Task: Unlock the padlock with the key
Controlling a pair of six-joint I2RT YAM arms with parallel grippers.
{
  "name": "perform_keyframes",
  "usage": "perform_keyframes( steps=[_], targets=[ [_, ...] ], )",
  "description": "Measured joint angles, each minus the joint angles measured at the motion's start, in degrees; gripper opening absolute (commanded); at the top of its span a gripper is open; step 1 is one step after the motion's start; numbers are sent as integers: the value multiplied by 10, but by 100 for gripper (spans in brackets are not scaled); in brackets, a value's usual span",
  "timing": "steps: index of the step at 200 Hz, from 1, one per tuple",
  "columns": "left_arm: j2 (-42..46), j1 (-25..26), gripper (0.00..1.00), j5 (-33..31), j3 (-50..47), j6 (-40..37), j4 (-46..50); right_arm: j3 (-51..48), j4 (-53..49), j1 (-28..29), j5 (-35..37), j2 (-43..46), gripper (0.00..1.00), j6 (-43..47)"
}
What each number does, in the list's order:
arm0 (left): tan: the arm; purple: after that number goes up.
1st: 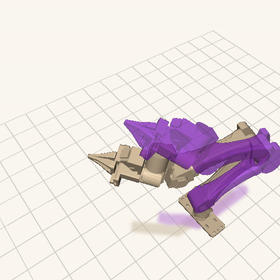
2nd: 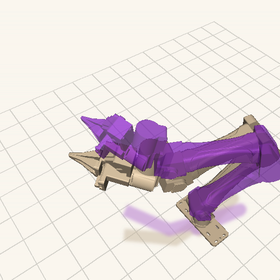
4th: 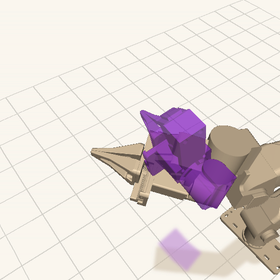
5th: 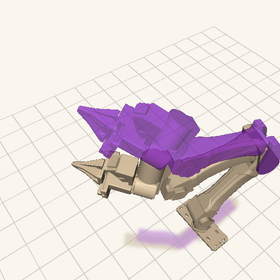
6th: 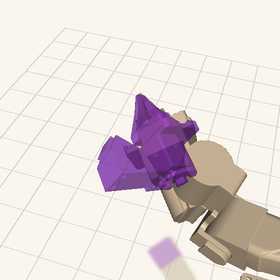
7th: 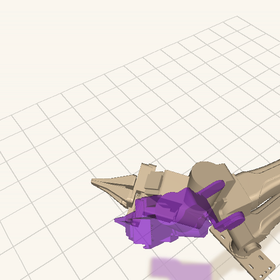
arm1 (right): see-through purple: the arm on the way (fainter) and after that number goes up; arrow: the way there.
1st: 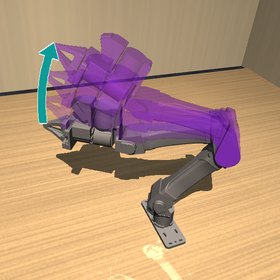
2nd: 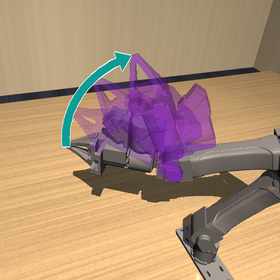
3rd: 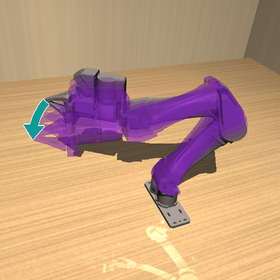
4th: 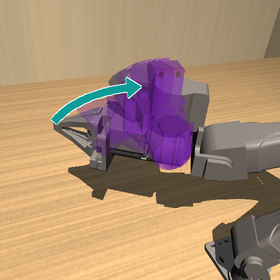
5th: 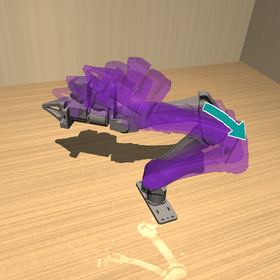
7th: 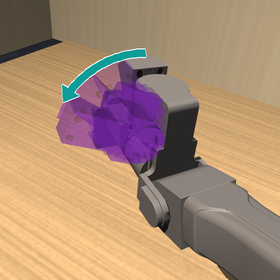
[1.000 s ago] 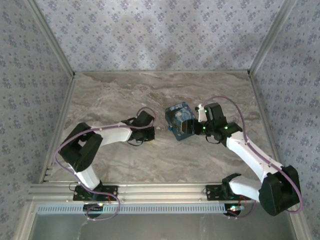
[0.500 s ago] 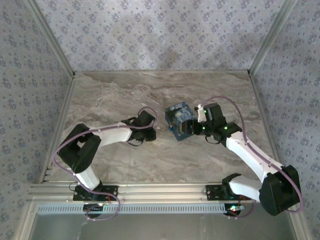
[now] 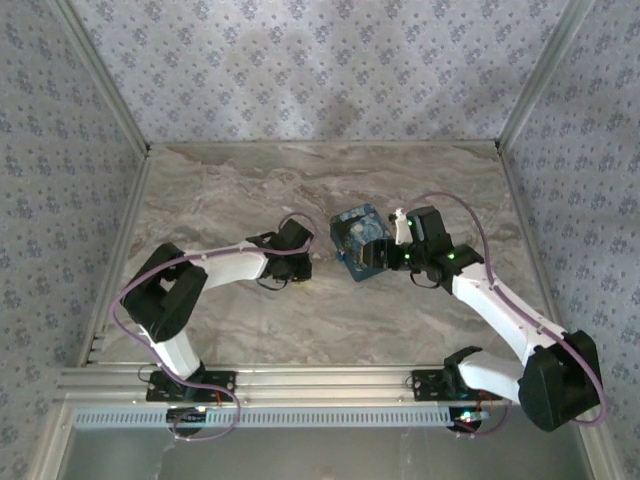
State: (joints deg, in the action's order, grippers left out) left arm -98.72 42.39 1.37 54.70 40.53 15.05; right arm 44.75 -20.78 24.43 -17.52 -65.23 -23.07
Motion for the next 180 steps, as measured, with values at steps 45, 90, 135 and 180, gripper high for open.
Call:
perform_keyframes(
  steps=[45, 90, 135, 180],
  targets=[
    [2, 0, 22, -9, 0, -3, 6, 0, 2, 0, 0, 0, 71, 0],
    [40, 0, 26, -28, 0, -6, 33, 0, 5, 3, 0, 0, 71, 0],
    [64, 0, 29, -33, -2, 8, 60, 0, 13, 6, -1, -6, 71, -3],
    [47, 0, 29, -31, -9, 38, 71, 0, 14, 9, 0, -9, 71, -5]
  ],
)
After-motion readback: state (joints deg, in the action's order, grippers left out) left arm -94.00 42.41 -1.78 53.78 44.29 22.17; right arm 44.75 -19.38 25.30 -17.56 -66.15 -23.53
